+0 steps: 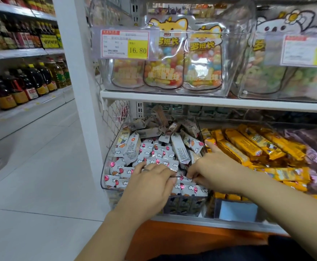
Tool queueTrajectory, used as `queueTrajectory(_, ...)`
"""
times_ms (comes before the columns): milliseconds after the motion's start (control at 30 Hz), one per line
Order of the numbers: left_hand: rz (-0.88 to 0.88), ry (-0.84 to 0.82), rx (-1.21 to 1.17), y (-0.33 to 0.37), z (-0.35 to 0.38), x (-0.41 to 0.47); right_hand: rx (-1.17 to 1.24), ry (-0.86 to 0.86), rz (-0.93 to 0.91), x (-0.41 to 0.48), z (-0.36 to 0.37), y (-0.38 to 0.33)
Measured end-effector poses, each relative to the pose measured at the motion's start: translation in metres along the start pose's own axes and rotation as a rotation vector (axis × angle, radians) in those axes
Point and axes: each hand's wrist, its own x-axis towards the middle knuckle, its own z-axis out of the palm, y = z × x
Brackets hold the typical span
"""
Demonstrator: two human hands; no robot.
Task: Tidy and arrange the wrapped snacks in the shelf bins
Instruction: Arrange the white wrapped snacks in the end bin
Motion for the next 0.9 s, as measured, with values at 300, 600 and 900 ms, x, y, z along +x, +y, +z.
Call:
queueTrajectory(300,0.001,0.158,-0.129,-0.005,-0.007,0.007,0.268,0.348,0.042,-0.001,0.008,0.015)
queueTrajectory(600,-0.002,0.055,-0.176,0.012,-0.011,0.057,0.492,0.512,0.218,0.014,0.007,0.021)
queueTrajectory(900,-0.175,-0.020,-0.240,0.022,-0.008,0.079,0.490,0.597,0.342,0.018,0.013,0.031)
